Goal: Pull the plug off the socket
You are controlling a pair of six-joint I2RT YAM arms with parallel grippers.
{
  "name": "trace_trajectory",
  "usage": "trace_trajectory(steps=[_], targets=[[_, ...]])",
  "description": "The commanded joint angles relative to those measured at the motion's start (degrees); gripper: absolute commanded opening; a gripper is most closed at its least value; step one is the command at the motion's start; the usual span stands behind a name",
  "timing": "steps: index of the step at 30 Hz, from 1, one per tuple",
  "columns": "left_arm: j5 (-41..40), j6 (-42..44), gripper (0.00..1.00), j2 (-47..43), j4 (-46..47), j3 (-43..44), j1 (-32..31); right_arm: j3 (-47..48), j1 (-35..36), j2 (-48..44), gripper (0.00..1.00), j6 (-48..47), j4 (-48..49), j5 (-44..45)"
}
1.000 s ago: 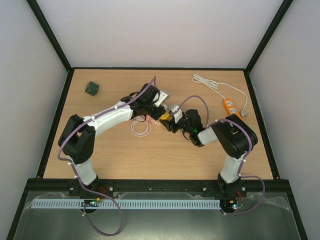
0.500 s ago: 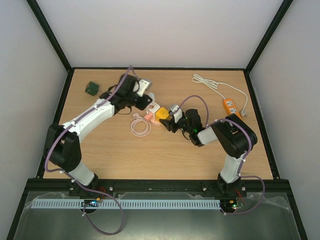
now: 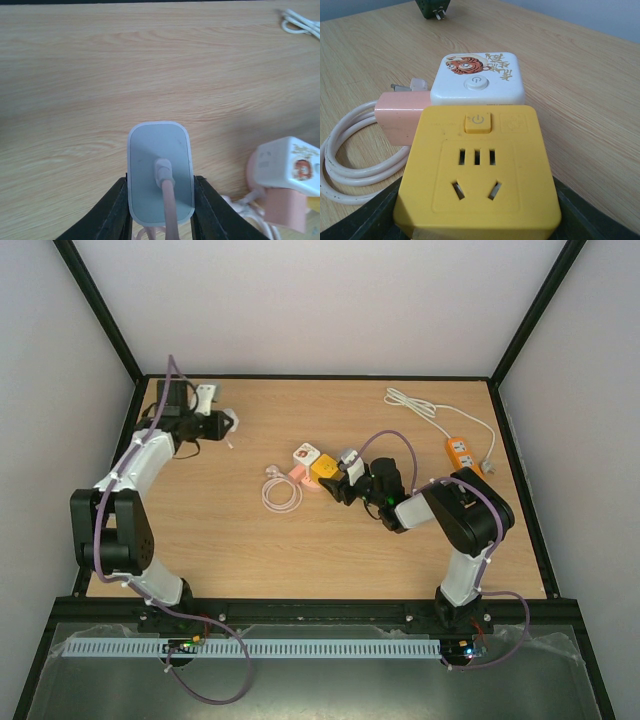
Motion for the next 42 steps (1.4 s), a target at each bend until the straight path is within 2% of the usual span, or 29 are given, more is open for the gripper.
trace_trajectory(steps=[1, 9, 23, 26, 28, 33, 37, 42], targets=[[4.99, 1.74, 0.18, 3.52, 2.52, -1.56, 5.91, 0.64, 0.01, 1.73, 0.21, 0.63, -2.08, 1.1], [10.5, 2.48, 0.18, 12.21, 3.36, 1.01, 14.2, 0.79, -0.04, 1.74, 0.21, 0.54, -2.41, 1.12], [14.29, 1.38, 0.26, 23.04, 4.61, 5.99, 19.0, 1.35, 0.01, 1.95, 0.22, 0.5, -3.23, 1.09], [15.37, 1.27, 0.32, 25.51, 3.53, 7.79, 20.11, 1.35, 0.01, 1.98, 0.22, 0.54, -3.36, 1.14], [15.48, 1.28, 0.39, 26.22, 3.29, 8.3, 20.82, 1.35, -0.03, 1.98, 0.22, 0.54, -3.4, 1.1], [13.38, 1.64, 0.69, 25.85, 3.07, 8.67, 21.91, 1.35, 0.01, 1.93, 0.22, 0.41, -3.41, 1.0], [10.64, 2.15, 0.75, 23.98, 3.2, 9.02, 22.3, 1.36, 0.01, 2.06, 0.22, 0.49, -3.36, 0.92], [8.81, 2.79, 0.76, 22.37, 3.51, 12.46, 22.22, 1.52, 0.01, 2.16, 0.22, 0.52, -3.66, 0.92]])
